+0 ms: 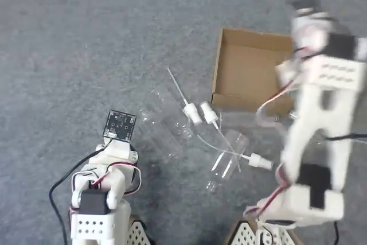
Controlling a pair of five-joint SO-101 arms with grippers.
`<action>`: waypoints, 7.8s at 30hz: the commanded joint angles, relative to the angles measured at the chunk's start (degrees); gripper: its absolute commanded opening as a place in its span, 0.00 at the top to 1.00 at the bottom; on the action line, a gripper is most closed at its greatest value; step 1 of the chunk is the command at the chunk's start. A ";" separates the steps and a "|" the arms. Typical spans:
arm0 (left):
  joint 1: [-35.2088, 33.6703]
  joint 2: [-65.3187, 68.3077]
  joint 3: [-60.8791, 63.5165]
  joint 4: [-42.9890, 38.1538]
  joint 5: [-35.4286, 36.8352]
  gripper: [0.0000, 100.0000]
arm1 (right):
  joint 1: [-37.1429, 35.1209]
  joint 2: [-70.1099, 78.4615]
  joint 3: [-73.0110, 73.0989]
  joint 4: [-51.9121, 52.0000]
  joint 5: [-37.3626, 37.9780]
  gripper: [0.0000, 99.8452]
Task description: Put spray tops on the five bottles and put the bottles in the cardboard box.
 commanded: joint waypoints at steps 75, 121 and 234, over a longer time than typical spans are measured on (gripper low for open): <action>0.09 -1.05 -0.31 0.26 -0.18 0.97 | -33.01 14.37 9.32 -21.67 -21.54 0.89; 0.09 -1.05 -0.31 0.26 -0.18 0.97 | -32.66 6.11 -1.05 -2.77 -14.24 0.89; -0.18 -1.05 -0.31 0.26 -0.18 0.97 | -33.80 17.10 -3.43 -9.98 -24.44 0.99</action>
